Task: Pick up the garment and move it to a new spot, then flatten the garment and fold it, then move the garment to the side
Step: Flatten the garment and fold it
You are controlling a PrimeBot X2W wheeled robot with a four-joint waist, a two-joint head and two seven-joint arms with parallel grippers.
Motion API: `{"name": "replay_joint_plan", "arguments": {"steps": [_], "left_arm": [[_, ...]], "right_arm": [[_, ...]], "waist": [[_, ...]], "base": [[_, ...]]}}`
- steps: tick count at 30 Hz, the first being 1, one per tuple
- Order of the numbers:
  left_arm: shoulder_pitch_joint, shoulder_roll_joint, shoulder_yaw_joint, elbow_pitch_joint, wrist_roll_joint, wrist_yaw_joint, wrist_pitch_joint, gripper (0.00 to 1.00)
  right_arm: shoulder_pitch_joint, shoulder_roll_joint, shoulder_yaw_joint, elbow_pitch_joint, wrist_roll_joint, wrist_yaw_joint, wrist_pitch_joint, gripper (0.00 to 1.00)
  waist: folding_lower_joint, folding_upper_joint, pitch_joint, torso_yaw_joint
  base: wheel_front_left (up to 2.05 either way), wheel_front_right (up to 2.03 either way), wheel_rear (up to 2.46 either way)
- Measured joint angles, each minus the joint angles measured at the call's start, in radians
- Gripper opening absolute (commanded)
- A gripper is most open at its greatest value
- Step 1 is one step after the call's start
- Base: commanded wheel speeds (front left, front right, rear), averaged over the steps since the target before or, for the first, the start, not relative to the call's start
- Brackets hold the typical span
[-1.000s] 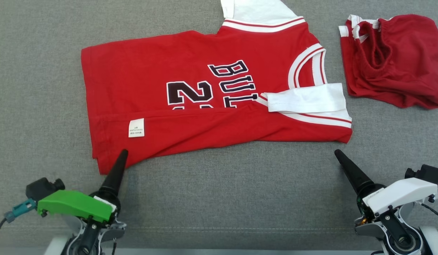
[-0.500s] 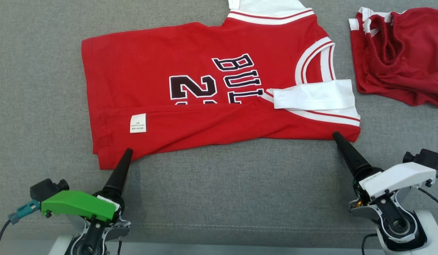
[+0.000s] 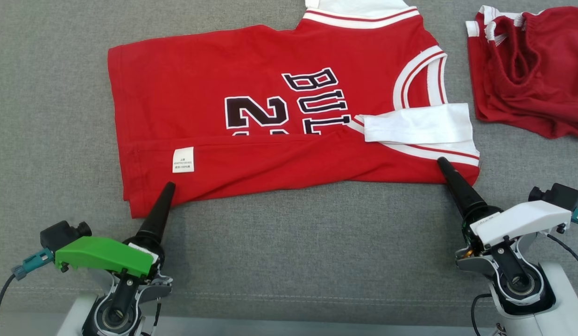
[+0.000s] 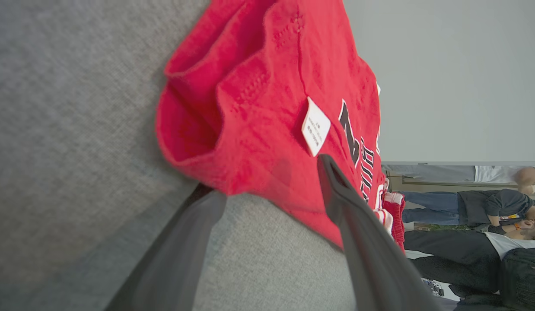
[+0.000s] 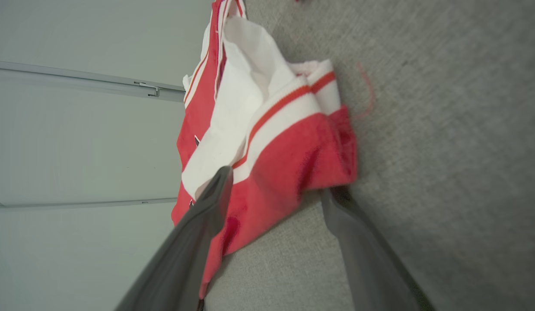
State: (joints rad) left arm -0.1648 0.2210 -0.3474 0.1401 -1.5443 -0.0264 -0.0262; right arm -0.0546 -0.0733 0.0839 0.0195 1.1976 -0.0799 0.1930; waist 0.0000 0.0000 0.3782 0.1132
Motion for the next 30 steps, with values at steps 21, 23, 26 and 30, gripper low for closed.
{"name": "replay_joint_plan", "arguments": {"steps": [21, 23, 26, 30], "left_arm": [[-0.031, 0.018, 0.05, 0.081, 0.0, -0.002, -0.007, 0.0], [-0.031, 0.02, 0.049, 0.085, 0.0, -0.006, -0.009, 0.0], [-0.031, 0.023, 0.048, 0.084, 0.0, -0.009, -0.008, 0.0], [-0.031, 0.023, 0.046, 0.081, 0.0, -0.017, -0.008, 0.0]], "right_arm": [[-0.036, -0.02, -0.002, 0.056, 0.012, 0.041, 0.003, 0.0], [-0.036, -0.033, -0.01, 0.061, 0.019, 0.045, 0.011, 0.0], [-0.036, -0.056, -0.027, 0.057, 0.031, 0.048, 0.028, 0.0], [-0.035, -0.063, -0.071, 0.049, 0.088, 0.053, 0.044, 0.0]], "waist": [[0.0, 0.0, -0.011, -0.007], [0.0, 0.0, -0.015, -0.007], [0.0, 0.0, -0.025, -0.006], [0.0, 0.0, -0.035, -0.004]], "base": [[0.0, 0.0, 0.0], [0.0, 0.0, 0.0], [0.0, 0.0, 0.0], [0.0, 0.0, 0.0]]}}
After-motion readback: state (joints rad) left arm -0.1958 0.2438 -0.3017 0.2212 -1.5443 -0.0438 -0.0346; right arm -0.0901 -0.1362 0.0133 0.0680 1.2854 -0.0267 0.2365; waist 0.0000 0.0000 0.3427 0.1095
